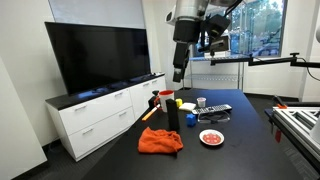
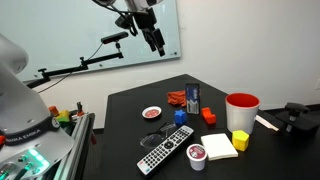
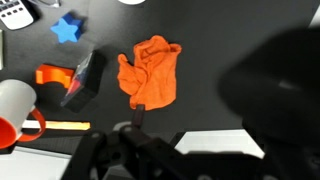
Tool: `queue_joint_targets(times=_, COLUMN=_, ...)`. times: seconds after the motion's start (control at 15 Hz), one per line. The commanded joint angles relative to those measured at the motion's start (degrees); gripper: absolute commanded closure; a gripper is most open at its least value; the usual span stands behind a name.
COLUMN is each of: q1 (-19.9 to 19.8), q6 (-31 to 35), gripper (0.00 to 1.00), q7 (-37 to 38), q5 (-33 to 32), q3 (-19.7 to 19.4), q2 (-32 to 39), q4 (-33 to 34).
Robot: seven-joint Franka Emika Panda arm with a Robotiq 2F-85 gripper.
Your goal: Pick up the black object and put it in the cup
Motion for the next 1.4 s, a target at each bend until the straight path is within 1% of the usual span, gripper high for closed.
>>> queue_joint_targets(times=0.0, q1=-2.07, q6=1.2, gripper=0.0, q7=6.17, q5=-4.6, q3=0.62, q2=6.34, q4=5.69)
queue_joint_targets(times=0.33, q1=-3.38, q6=0.56, gripper=0.0, q7=15.13, q5=-11.74, q3=0.45, q2=12.36, q4=11.17)
queue_joint_targets(times=0.53, q1=-4.53, q6=-0.85, gripper=0.0, q7=24.9, q5=-19.37, q3=0.0, q2=14.46, q4=13.59)
queue_joint_targets(times=0.67, q1=-5.08, q6=-1.39, gripper=0.0, q7=32.28, q5=-22.81, q3=-0.73, q2=15.53, q4=14.63)
queue_joint_targets(times=0.8, q1=-5.49, q6=-0.33, gripper=0.0, q7=38.42, q5=-24.02, q3=-1.77, q2=16.83, q4=15.29)
queue_joint_targets(times=0.87, q1=-4.95, q6=0.23, gripper=0.0, q7=31.9, q5=-21.42, q3=-1.86, q2=16.01, q4=13.31)
queue_joint_targets(times=1.07, q1=-4.96, q6=0.23, gripper=0.0, q7=35.81, q5=-22.24, q3=-2.45, q2=17.07, q4=14.08)
queue_joint_targets(times=1.33, q1=-4.64, q6=-1.82, gripper=0.0, q7=42.2, q5=-27.21, q3=-3.05, q2=19.29, q4=15.47)
